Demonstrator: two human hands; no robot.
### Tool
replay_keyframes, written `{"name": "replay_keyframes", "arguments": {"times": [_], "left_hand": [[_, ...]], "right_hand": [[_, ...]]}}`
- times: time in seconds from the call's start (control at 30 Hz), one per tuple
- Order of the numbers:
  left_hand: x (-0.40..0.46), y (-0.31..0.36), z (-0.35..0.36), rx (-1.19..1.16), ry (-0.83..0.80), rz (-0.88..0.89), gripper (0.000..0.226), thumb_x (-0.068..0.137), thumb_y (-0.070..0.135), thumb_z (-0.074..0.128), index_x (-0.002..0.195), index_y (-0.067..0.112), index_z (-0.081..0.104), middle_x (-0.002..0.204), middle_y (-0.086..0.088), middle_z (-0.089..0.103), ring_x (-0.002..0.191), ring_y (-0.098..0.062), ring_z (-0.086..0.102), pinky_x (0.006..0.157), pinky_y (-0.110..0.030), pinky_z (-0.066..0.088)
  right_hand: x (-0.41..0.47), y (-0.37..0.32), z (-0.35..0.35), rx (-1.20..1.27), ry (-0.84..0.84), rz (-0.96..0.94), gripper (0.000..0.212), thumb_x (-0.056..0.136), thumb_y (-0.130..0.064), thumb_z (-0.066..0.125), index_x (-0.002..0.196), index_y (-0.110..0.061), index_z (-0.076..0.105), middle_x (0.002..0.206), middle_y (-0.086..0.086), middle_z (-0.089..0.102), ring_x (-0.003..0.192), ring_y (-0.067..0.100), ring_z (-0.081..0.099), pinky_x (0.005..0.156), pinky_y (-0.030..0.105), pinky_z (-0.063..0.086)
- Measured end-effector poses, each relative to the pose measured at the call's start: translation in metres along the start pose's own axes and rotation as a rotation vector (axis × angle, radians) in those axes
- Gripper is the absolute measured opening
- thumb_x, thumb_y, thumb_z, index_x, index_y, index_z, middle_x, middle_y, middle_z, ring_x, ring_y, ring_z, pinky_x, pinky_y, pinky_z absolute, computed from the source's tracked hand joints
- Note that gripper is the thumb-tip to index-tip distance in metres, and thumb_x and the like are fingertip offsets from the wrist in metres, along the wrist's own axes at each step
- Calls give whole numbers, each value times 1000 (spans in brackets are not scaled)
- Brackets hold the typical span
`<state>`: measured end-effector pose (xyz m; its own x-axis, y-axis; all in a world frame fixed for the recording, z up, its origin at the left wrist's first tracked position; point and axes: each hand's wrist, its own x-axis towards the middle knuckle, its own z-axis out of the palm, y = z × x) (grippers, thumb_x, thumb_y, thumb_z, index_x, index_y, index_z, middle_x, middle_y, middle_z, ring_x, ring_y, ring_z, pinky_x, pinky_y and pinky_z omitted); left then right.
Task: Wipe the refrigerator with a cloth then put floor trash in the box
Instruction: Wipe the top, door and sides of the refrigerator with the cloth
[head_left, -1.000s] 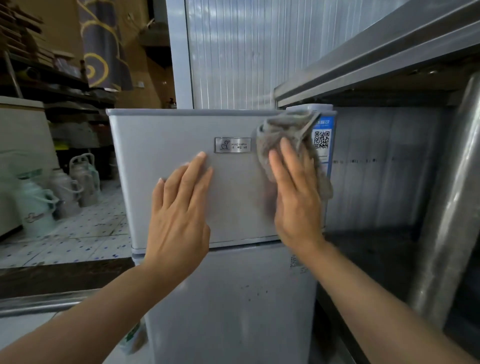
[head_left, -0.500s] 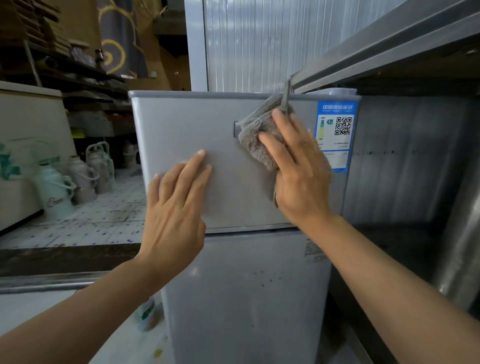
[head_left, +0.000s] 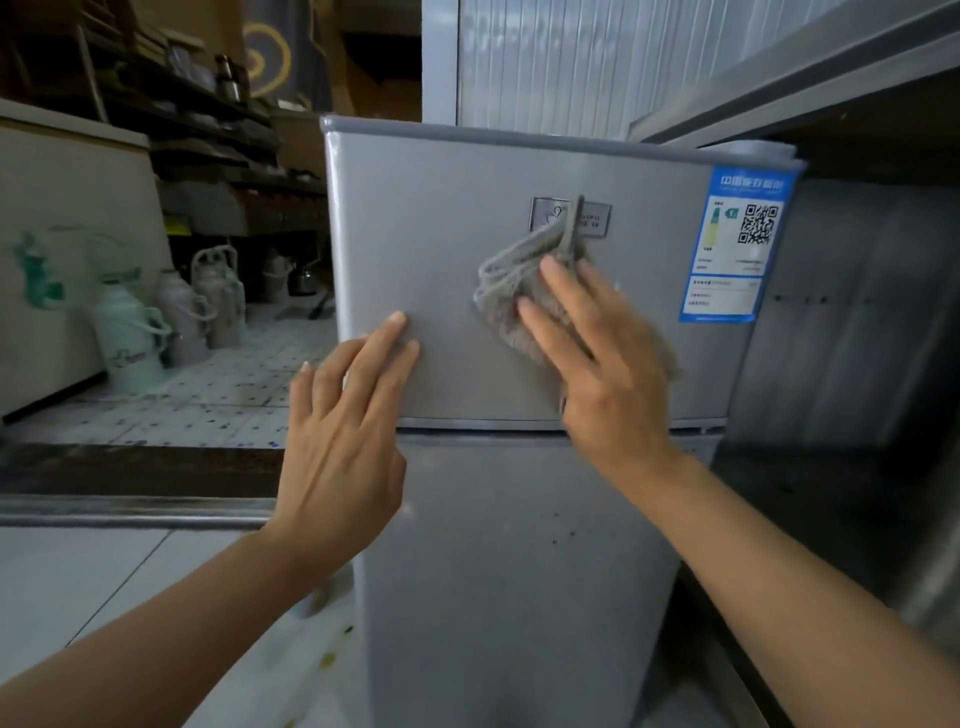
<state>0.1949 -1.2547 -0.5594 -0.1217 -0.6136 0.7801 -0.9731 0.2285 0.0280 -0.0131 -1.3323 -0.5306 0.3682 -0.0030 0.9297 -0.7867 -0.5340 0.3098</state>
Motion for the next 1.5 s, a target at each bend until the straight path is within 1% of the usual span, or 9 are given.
{"name": "replay_keyframes", "arguments": {"times": [0.13, 0.4, 0.53, 0.6, 0.8, 0.93, 1.1, 1.37, 1.5], "left_hand": [[-3, -9, -2, -30, 18, -20, 80, 60, -8, 61, 136, 6, 40, 153, -9, 24, 129, -31, 28, 102, -52, 32], [-41, -31, 19, -365, 6, -81, 83, 70, -17, 52, 144, 6, 25, 155, -7, 17, 140, -22, 25, 106, -27, 33], [-51, -35, 21, -612, -75, -273, 82, 79, -9, 49, 146, 23, 14, 146, 9, 34, 129, -12, 41, 99, -36, 45], [-55, -34, 24, -682, -71, -314, 81, 81, -8, 49, 147, 22, 12, 139, 12, 39, 126, -11, 45, 101, -28, 41], [-74, -40, 35, -898, -100, -550, 80, 80, -11, 42, 144, 30, 15, 121, 5, 58, 116, -9, 54, 97, -28, 45], [-95, -50, 48, -955, -121, -704, 77, 78, -17, 41, 140, 26, 23, 102, 4, 64, 99, -5, 63, 84, -26, 50], [-118, -54, 53, -926, -186, -801, 71, 82, -14, 43, 140, 21, 23, 109, 2, 61, 94, -8, 63, 74, -22, 50], [-127, -59, 41, -815, -208, -759, 72, 80, -10, 51, 139, 23, 25, 109, 9, 55, 101, -8, 58, 86, -30, 51], [-129, -69, 34, -744, -238, -728, 75, 79, -10, 56, 139, 22, 25, 111, 12, 50, 101, -8, 54, 87, -28, 49]], "right_hand": [[19, -11, 10, 16, 94, 84, 41, 94, 5, 46, 130, -11, 55, 142, 11, 46, 135, 34, 36, 111, 50, 32], [-89, -63, 14, 90, -247, -88, 44, 94, 0, 44, 137, -11, 45, 148, 4, 36, 138, 29, 32, 111, 48, 31], [-44, -73, 15, 85, -181, -68, 41, 92, 5, 48, 131, -9, 55, 144, 8, 42, 136, 31, 37, 107, 47, 37], [-6, -85, 24, 86, -107, -59, 40, 91, 5, 50, 128, -10, 58, 142, 10, 46, 134, 32, 39, 109, 45, 34], [23, -116, 53, 32, -65, -97, 36, 93, -1, 50, 126, -11, 59, 139, 9, 52, 133, 34, 39, 113, 45, 25], [-21, -131, 57, 6, -163, -249, 37, 97, 0, 37, 123, -8, 62, 133, 8, 57, 128, 37, 46, 110, 45, 29], [-23, -137, 57, 30, -127, -202, 34, 99, 1, 36, 118, -4, 64, 128, 12, 61, 124, 36, 49, 107, 45, 33], [-102, -159, 55, 31, -368, -379, 34, 92, 2, 46, 119, -5, 64, 125, 10, 63, 121, 33, 55, 106, 44, 39], [-138, -170, 52, 15, -590, -540, 52, 95, 1, 23, 116, -13, 68, 123, 3, 65, 120, 24, 57, 102, 39, 44]]}}
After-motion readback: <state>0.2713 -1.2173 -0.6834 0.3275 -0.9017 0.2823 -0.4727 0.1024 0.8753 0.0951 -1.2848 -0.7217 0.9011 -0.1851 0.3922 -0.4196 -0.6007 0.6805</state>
